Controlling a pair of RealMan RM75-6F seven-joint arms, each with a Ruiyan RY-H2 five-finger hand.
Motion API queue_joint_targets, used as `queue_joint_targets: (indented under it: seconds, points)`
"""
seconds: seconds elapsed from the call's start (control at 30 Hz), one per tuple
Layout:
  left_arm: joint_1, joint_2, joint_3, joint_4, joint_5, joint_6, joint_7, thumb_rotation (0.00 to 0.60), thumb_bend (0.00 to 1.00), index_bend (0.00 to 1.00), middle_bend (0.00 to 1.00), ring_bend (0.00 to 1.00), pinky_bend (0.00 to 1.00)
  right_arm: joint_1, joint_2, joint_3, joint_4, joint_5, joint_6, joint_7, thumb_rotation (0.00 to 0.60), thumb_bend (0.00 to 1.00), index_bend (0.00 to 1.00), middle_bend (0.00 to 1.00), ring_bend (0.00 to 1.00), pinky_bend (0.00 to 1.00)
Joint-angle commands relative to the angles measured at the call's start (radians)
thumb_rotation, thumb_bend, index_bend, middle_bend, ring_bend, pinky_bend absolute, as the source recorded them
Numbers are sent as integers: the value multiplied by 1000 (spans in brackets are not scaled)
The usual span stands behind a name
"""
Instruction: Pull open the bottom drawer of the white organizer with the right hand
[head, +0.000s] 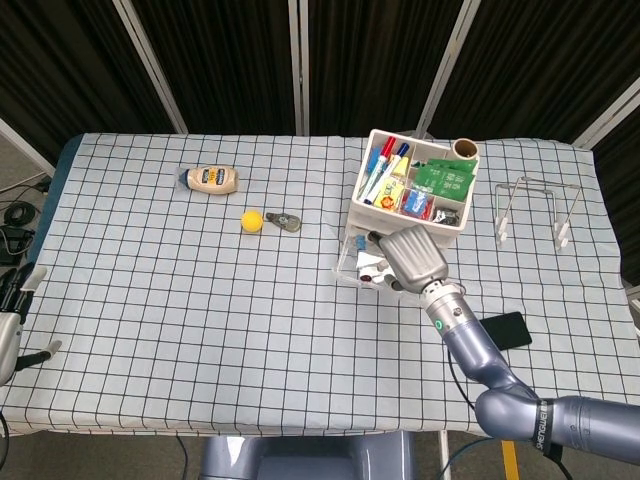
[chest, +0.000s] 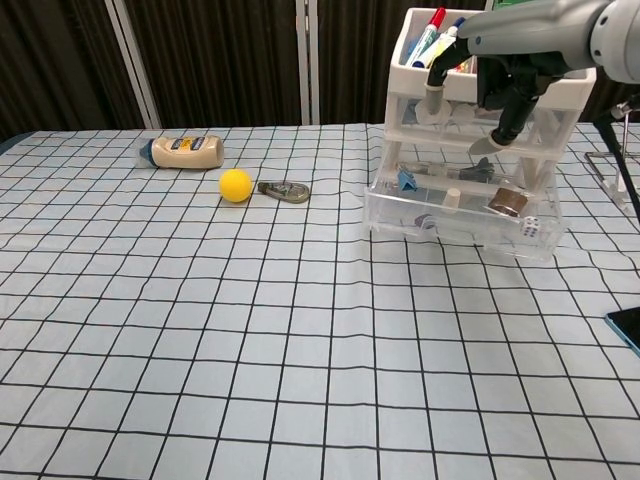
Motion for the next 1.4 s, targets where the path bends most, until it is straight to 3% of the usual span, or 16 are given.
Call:
queue_joint_targets:
  seconds: [0.03,0.37,0.7,1.03,1.4]
  points:
    - [-11,26,-6,-25,2,-10,8,600,18,0,0,0,0,31,13,-8,28,37,-26,-17,600,152,361,1000,986,922]
    - [-39,107,-11,-119,5,-45,44,600,18,0,0,0,0,122,32,-59,97,137,-98,-22,600,152,392,1000,988,922]
    - [-61,137,-20,-156,-26,-71,74,600,19,0,0,0,0,172,-48,-102,180,88,-113,36,600,152,489,1000,1000,921]
    - [-62,156,-17,-163,-41,-70,82,600,18,0,0,0,0,198,-126,-136,291,68,-143,98,600,149,460,1000,1000,921]
    - [-64,162,-16,-176,-51,-67,98,600,19,0,0,0,0,204,-150,-167,374,36,-155,136,600,128,455,1000,1000,920]
